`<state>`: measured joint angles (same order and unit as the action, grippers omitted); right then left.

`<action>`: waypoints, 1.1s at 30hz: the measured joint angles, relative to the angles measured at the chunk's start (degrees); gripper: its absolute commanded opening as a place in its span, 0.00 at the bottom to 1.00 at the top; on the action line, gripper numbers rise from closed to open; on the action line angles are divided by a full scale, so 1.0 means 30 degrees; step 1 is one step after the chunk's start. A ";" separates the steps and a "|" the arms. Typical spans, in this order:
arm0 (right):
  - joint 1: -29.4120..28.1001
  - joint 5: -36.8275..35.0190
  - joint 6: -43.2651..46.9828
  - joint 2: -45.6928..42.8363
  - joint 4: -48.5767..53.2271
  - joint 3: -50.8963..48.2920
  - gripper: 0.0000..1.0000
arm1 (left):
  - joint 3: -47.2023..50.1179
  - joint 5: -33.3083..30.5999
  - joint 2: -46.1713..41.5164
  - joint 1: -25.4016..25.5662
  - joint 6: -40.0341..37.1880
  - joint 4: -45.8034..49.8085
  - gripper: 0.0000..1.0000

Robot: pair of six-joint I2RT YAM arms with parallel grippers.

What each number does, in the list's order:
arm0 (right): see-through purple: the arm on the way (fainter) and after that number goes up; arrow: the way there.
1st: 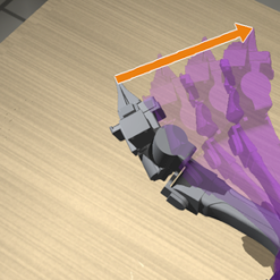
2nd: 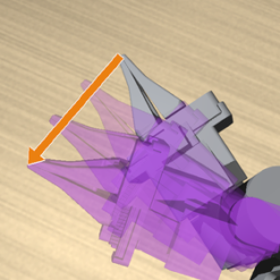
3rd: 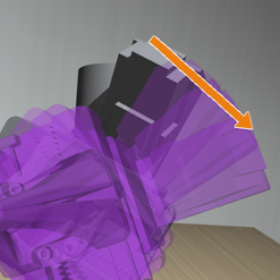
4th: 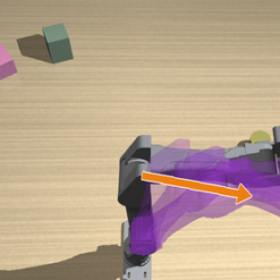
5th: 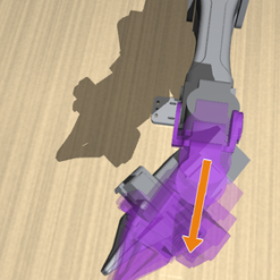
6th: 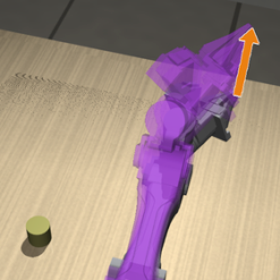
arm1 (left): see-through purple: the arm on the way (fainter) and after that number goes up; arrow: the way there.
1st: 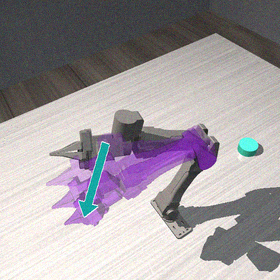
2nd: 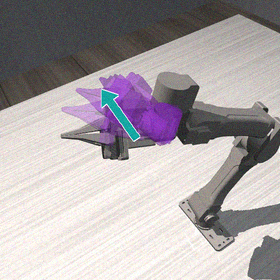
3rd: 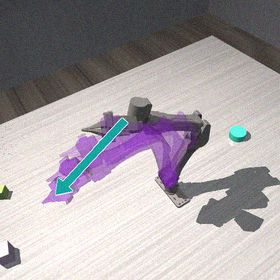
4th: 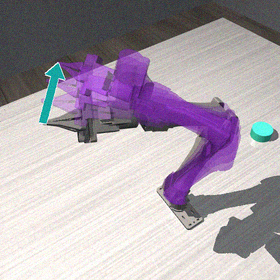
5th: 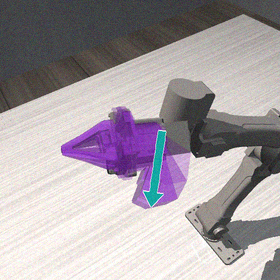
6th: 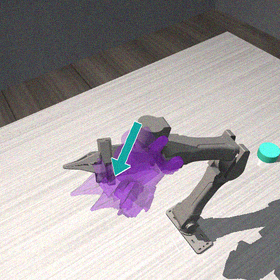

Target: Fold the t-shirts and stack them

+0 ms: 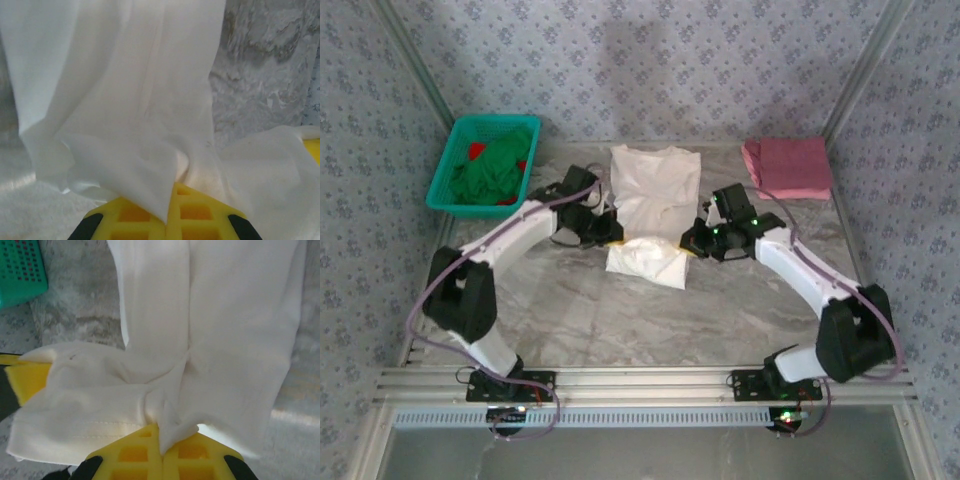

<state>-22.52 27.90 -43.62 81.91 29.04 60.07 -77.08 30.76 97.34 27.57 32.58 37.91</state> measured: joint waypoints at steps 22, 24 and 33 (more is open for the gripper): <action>0.2849 -0.1129 0.3060 0.9559 0.1479 1.1198 0.43 | -1.1781 -0.5202 0.7002 -0.2586 -0.3337 0.3796 0.48; 0.2149 -0.1129 0.3293 0.7548 0.0255 0.8444 0.22 | -0.6659 -0.5931 0.3555 -0.2135 -0.3038 0.1486 0.41; -0.0903 -0.0605 0.1909 0.5217 -0.5275 0.0437 0.00 | 0.1763 -0.3789 0.1559 0.1698 -0.4444 -0.5821 0.23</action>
<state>-25.23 26.09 -37.89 97.56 13.21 61.39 -71.79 19.40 102.02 32.67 19.25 20.45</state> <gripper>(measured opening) 0.070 0.232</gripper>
